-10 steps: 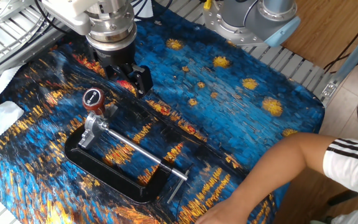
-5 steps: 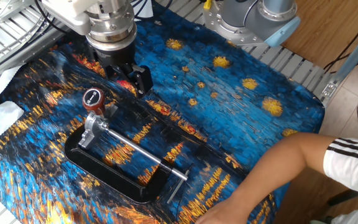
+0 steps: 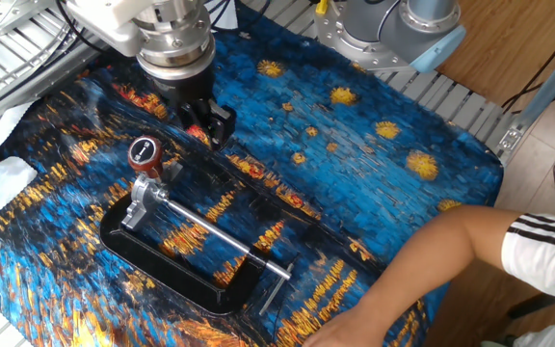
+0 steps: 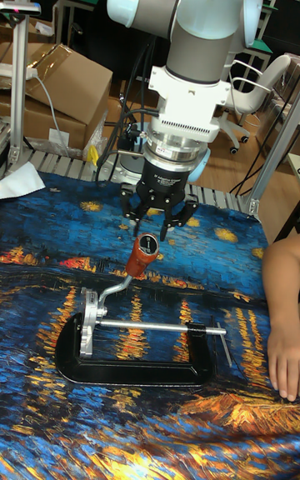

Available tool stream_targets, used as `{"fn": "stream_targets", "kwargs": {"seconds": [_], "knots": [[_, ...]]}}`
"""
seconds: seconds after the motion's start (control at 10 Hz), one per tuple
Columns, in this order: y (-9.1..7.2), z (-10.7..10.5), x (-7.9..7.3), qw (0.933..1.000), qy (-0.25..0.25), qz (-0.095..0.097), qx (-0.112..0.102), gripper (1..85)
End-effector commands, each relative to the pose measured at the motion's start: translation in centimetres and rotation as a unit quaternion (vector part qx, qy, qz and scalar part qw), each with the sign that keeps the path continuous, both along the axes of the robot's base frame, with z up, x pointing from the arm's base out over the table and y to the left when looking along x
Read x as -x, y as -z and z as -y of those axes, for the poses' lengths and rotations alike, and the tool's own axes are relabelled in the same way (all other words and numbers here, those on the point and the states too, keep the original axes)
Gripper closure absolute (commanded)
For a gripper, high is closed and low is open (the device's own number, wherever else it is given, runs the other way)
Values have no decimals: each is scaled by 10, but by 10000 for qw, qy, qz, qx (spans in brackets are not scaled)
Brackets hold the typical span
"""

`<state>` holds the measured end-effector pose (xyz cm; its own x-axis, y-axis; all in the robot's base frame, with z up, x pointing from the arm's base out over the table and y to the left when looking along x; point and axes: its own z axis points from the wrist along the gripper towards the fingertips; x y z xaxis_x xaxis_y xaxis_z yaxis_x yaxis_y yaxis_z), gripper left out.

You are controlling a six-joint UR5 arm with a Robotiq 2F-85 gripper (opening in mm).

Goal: Push down the lever

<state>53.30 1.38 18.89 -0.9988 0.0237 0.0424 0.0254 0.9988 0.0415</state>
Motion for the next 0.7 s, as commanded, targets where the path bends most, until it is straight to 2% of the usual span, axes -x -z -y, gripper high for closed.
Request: {"fn": "stream_targets", "kwargs": {"seconds": [0.0,0.6], "knots": [[-1,-8,5,9998,96,-90,-140,847],[0,-8,5,9998,82,-74,-163,847]]}}
